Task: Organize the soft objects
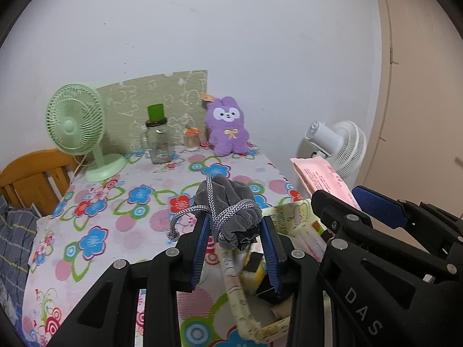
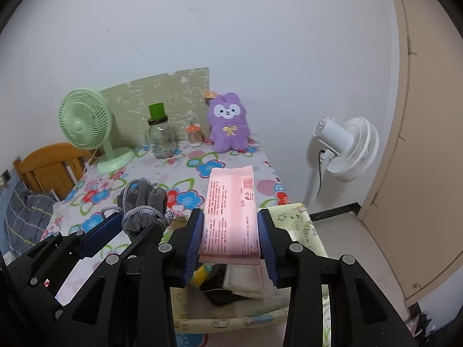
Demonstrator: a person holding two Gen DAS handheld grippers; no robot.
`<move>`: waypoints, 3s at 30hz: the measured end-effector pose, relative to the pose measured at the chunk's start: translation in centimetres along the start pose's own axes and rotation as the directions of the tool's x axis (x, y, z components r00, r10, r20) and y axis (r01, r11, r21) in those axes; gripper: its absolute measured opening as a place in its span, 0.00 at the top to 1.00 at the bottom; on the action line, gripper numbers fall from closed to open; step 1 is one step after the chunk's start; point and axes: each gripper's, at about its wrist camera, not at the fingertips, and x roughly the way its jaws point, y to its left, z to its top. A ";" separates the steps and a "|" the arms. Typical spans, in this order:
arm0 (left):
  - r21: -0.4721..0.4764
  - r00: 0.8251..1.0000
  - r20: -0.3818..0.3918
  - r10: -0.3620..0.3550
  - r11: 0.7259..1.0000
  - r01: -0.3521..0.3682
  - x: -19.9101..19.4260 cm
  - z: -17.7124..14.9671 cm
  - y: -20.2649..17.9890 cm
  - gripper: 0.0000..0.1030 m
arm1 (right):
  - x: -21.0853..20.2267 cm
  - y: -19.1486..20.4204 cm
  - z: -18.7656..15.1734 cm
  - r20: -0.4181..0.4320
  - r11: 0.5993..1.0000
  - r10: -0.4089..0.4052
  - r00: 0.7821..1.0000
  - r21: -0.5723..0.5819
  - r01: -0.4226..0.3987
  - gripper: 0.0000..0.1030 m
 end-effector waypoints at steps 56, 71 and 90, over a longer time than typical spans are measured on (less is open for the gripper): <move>0.052 0.996 -0.084 -0.005 0.999 0.009 1.1 -1.4 -0.3 0.02 | 1.6 -0.5 -1.8 -0.051 0.999 -0.025 0.998 0.041 0.027 0.14; 0.019 0.999 -0.004 0.048 0.999 -0.047 -4.1 -1.7 3.4 0.00 | -3.1 4.1 -1.9 0.049 1.000 -0.003 0.999 -0.003 0.003 0.01; -0.039 0.981 0.096 0.169 0.985 -0.166 -11.3 -2.6 8.4 0.00 | -8.9 9.3 -2.3 0.145 0.996 0.088 0.985 -0.034 -0.084 0.00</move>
